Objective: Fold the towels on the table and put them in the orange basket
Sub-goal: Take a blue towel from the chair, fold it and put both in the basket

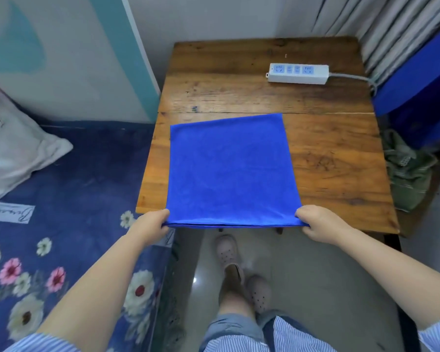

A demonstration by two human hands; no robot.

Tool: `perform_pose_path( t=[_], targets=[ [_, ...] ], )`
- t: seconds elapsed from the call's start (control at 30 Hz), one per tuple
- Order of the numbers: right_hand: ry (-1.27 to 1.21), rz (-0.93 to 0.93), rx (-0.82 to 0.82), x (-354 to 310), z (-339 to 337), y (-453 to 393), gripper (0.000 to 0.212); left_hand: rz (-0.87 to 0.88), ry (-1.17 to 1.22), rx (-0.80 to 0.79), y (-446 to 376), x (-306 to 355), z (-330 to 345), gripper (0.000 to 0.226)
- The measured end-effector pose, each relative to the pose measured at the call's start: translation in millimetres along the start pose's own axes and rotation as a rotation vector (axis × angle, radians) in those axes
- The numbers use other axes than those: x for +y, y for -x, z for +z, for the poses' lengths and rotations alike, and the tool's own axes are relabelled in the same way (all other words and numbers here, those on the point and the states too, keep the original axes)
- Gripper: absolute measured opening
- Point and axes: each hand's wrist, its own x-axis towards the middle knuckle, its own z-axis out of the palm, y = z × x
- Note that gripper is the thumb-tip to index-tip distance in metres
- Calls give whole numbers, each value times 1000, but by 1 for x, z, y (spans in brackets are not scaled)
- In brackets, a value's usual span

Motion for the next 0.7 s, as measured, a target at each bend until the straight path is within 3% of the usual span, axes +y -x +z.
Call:
perform_pose_path(
  t=[0.07, 0.2, 0.27, 0.47, 0.7],
  targets=[
    [-238, 94, 56, -3, -6, 3, 39, -67, 140, 78, 2, 1, -2, 34],
    [-576, 273, 246, -6, -31, -6, 39, -166, 513, 263, -7, 3, -19, 25],
    [-687, 322, 319, -6, -46, -18, 35, -174, 687, 305, -16, 3, -35, 15],
    [-917, 398, 475, -6, -97, -78, 24, -141, 1073, 325, -73, 0, -84, 22],
    [-957, 534, 641, -6, -124, -139, 13, -220, 1106, 419, -134, 10, -96, 25]
  ],
)
